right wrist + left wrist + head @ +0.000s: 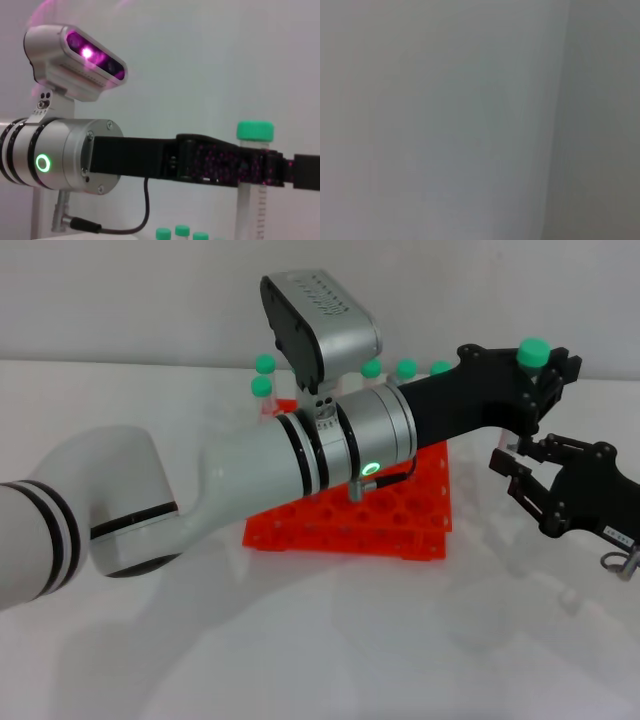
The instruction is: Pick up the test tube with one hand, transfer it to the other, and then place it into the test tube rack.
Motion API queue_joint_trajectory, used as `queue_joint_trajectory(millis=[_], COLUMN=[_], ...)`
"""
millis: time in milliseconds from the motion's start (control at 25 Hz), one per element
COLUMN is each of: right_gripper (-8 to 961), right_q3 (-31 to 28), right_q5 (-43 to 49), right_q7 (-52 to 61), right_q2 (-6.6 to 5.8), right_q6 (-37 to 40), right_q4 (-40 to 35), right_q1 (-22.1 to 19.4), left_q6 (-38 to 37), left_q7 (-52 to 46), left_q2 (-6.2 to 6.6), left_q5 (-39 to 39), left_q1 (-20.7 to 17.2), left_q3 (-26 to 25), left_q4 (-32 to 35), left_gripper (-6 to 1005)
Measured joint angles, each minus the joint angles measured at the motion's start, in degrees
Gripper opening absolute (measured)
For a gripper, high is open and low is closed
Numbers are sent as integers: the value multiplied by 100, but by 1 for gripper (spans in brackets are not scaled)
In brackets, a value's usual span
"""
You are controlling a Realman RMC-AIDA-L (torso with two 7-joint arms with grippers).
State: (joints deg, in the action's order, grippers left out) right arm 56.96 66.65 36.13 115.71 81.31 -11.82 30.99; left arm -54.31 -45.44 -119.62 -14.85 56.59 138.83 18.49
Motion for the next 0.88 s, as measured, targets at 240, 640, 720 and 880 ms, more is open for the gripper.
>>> queue_joint_trajectory(millis=[240,640,720,880], right_gripper=[294,692,771,850], right_q3=[1,-45,-47,-102], right_q5=[-3,-17,-36,-126], right_q7=[12,92,121,145], right_q2=[11,-11,-17,-31], right_q6=[-34,-242,-311,-403], right_q4=[0,18,-2,-9], right_q1=[-2,-79,-117,-198], left_q6=[14,27,37,48], left_q7=[62,273,368,563], left_q2=[0,0,0,0], left_q5=[1,-17,-16,-12], left_q1=[-9,-43,-96,-218], left_q3=[-5,-56,-142,-295], left_q4=[34,47,48,47], left_gripper=[98,95,94,93])
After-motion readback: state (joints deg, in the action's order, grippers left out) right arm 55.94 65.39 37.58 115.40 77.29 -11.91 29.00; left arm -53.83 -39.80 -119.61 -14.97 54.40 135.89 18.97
